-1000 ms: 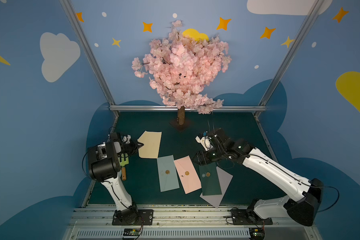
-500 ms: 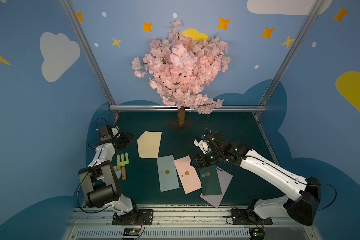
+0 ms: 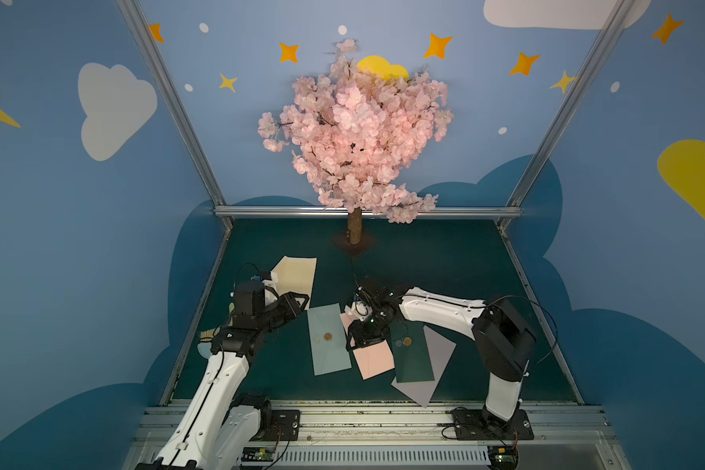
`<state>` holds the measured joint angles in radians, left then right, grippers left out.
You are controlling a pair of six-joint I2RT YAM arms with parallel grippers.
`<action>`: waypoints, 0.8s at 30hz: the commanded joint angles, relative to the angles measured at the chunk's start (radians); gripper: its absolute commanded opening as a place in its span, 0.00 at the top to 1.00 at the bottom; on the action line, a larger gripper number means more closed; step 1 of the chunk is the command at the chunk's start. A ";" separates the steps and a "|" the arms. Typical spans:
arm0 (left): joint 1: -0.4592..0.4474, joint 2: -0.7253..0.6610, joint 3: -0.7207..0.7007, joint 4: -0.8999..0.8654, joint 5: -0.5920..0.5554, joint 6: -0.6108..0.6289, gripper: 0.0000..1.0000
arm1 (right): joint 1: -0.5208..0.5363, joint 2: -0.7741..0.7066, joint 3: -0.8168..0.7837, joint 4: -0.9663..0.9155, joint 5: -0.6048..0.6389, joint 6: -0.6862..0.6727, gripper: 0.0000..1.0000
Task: Open the envelope
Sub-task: Adjust the envelope at the center of the board.
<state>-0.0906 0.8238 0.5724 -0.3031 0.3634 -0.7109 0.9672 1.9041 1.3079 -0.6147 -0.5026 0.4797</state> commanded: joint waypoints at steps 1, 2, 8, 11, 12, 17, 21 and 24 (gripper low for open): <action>-0.029 -0.027 -0.052 0.008 -0.051 -0.066 0.57 | 0.019 0.017 0.028 0.057 -0.063 0.021 0.43; -0.040 -0.023 -0.068 0.015 -0.052 -0.075 0.57 | 0.020 0.034 0.030 0.070 -0.071 0.028 0.43; -0.098 0.007 -0.120 0.072 -0.077 -0.098 0.57 | 0.018 0.121 0.050 0.094 -0.099 0.036 0.43; -0.104 0.021 -0.121 0.079 -0.078 -0.095 0.57 | -0.002 0.144 0.034 0.105 -0.103 0.034 0.41; -0.104 0.025 -0.122 0.081 -0.080 -0.095 0.57 | -0.010 0.147 0.024 0.113 -0.105 0.034 0.41; -0.108 0.049 -0.137 0.105 -0.073 -0.096 0.57 | -0.087 0.122 -0.054 0.143 -0.108 0.032 0.41; -0.112 0.074 -0.145 0.127 -0.070 -0.099 0.56 | -0.147 0.081 -0.101 0.142 -0.101 0.016 0.41; -0.118 0.090 -0.145 0.136 -0.069 -0.100 0.57 | -0.186 0.059 -0.116 0.119 -0.089 -0.003 0.40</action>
<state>-0.2039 0.9062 0.4313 -0.1967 0.2947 -0.8120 0.8089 1.9789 1.2224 -0.4515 -0.6662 0.5076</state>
